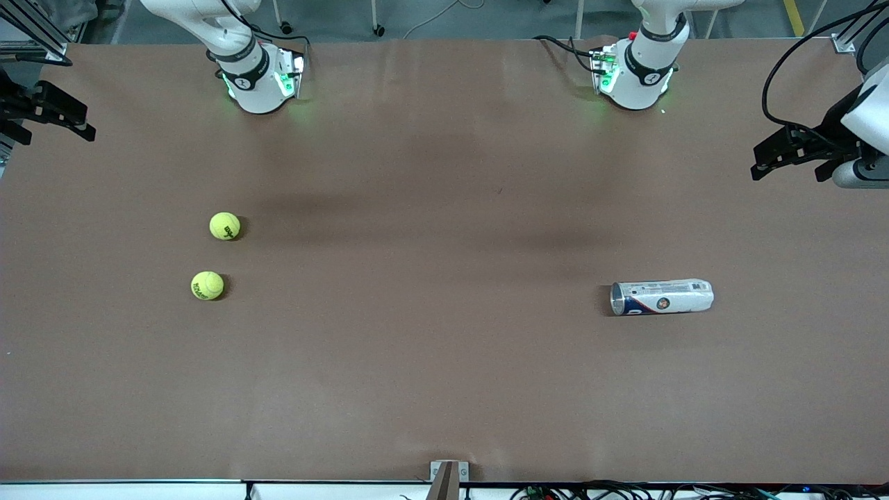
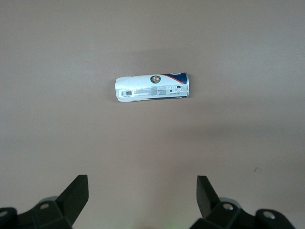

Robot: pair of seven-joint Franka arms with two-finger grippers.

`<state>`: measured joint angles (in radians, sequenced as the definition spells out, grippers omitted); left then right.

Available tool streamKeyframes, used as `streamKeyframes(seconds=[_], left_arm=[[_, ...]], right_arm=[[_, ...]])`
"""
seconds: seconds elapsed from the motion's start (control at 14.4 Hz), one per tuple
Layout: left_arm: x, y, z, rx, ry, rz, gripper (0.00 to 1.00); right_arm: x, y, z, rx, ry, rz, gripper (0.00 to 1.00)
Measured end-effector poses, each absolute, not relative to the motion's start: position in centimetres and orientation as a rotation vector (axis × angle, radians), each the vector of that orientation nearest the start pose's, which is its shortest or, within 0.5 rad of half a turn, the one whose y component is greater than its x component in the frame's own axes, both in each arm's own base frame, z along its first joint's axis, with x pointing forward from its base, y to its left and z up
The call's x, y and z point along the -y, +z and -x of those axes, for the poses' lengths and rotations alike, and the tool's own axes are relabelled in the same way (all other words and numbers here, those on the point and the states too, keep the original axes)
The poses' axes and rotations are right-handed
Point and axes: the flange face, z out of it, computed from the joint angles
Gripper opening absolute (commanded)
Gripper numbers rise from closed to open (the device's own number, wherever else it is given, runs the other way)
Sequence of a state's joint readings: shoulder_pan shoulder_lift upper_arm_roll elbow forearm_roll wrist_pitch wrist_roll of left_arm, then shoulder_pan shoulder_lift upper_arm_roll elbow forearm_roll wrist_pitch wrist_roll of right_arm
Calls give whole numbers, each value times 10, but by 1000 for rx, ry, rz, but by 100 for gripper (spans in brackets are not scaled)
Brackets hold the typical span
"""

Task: Insert tennis ball vertically with right arm
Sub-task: 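Reach the left gripper down to the white-and-blue tennis ball can, then grasp the can with the left gripper and lift it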

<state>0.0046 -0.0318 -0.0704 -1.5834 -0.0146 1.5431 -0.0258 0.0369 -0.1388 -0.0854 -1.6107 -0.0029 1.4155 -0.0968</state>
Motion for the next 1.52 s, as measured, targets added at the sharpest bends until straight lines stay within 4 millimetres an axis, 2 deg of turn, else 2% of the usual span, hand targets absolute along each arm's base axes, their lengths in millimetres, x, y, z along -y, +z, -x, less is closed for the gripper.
streamKeyframes(seconds=[0.42,0.55,0.62,0.76,0.9,1.04,1.25,1.52], left_arm=[[38,636,-542,-63,4,3150,100],[37,627,-547,-68,30,3148,100],[39,616,-552,-76,62,3145,100],[53,586,-561,-138,133,3104,100],[81,549,-567,-236,169,3040,100],[98,510,-568,-322,210,3016,100],[100,452,-571,-504,220,2992,100],[92,389,-577,-793,339,2838,100]], right_arm=[[28,665,-493,77,88,3126,100],[28,665,-493,77,88,3126,100],[28,665,-493,77,88,3126,100],[28,665,-493,77,88,3126,100],[28,665,-493,76,89,3126,100],[28,665,-493,76,89,3126,100],[28,665,-493,76,89,3126,100],[28,665,-493,76,89,3126,100]])
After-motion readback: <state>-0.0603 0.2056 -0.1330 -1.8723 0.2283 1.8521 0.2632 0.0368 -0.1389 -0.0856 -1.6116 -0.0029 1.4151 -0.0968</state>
